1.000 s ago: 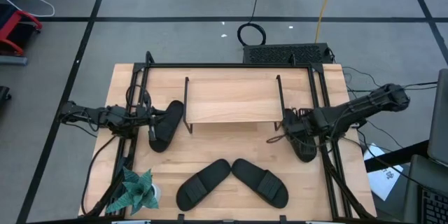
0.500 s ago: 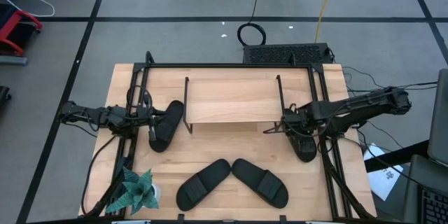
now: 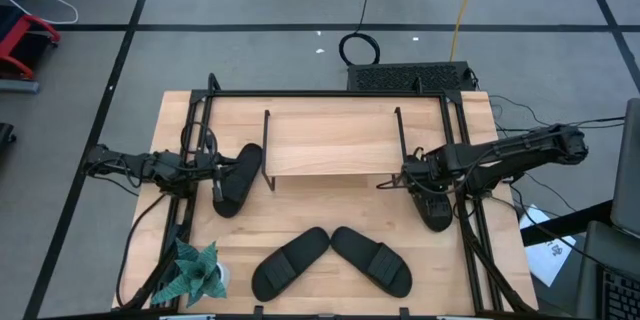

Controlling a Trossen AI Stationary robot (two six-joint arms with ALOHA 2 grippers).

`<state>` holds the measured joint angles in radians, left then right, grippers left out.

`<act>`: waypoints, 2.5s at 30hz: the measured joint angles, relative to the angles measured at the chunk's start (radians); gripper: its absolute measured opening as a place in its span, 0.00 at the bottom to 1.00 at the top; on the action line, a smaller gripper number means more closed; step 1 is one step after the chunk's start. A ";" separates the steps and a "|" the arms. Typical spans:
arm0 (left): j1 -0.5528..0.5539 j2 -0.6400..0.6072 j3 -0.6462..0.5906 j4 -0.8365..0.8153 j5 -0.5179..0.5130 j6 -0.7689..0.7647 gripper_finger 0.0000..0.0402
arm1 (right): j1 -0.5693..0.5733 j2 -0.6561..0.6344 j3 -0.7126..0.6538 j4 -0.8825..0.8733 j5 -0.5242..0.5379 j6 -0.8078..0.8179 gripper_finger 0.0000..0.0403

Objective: Pick and place slides into the shelf
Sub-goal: Put the top right black slide on the shelf

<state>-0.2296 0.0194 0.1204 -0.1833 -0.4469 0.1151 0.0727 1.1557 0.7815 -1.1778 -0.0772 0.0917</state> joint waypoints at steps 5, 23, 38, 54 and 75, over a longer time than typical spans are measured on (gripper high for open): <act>0.000 0.000 0.000 0.000 0.000 -0.004 0.05 | -0.012 0.000 -0.004 0.013 -0.042 -0.006 0.66; 0.000 0.000 0.000 0.006 0.000 -0.008 0.05 | -0.014 -0.001 -0.075 0.079 -0.185 -0.022 0.23; 0.000 0.000 0.000 0.013 0.000 -0.012 0.05 | 0.014 -0.003 0.064 -0.022 -0.324 0.009 0.01; 0.000 0.000 0.000 0.024 0.000 -0.012 0.05 | 0.163 -0.004 0.247 -0.120 -0.394 0.203 0.00; 0.000 0.000 0.000 0.024 0.000 -0.016 0.05 | 0.162 0.013 0.581 -0.269 -0.340 0.240 0.00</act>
<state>-0.2297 0.0194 0.1204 -0.1596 -0.4465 0.0990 0.2346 1.1687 1.3625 -1.4463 -0.4177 0.3318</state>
